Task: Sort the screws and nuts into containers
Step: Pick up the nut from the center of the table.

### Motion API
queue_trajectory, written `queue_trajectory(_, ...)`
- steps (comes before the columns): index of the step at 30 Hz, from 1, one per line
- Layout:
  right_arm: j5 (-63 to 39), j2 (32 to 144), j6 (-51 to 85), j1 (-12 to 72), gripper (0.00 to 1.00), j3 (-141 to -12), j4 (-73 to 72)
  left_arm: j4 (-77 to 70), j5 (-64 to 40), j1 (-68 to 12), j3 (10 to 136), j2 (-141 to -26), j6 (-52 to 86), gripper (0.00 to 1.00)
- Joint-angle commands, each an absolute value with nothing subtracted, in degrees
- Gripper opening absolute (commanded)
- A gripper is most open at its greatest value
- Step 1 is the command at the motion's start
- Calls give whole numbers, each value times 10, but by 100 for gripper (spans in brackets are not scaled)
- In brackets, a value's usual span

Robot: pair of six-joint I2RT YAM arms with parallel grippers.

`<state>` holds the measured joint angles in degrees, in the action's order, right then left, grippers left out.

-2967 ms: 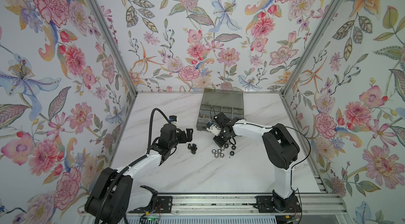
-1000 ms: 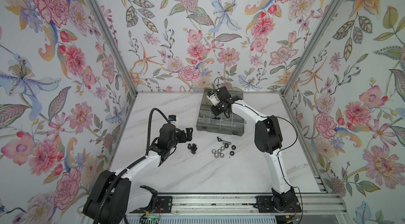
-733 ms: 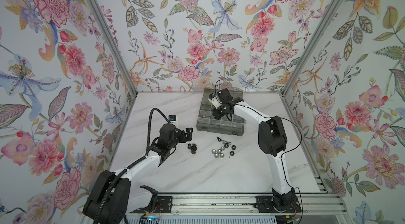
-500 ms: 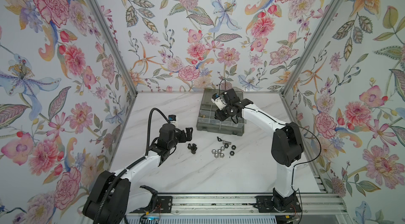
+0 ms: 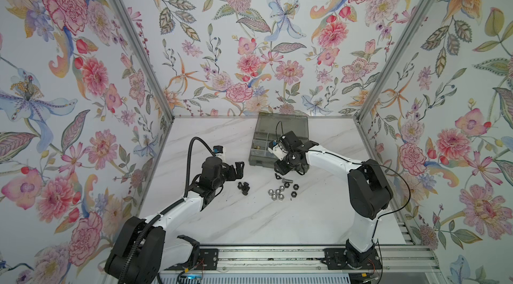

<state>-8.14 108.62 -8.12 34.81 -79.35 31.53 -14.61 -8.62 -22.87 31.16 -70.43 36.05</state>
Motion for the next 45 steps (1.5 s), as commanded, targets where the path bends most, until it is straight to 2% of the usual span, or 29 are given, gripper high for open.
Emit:
queue_trajectory(1, -89, 1112, -75, 352, 47, -793, 309, -142, -87, -226, 312, -703, 362, 99)
queue_trajectory(15, -84, 1166, -74, 360, 45, -804, 308, -137, -83, -225, 311, -701, 361, 99)
queue_trajectory(29, -84, 1176, -67, 367, 25, -810, 307, -144, -85, -226, 306, -704, 361, 99)
queue_trajectory(39, -85, 1166, -67, 367, 1, -816, 306, -145, -84, -226, 305, -703, 361, 99)
queue_trajectory(45, -121, 1141, -69, 358, 0, -841, 306, -146, -86, -227, 308, -707, 361, 100)
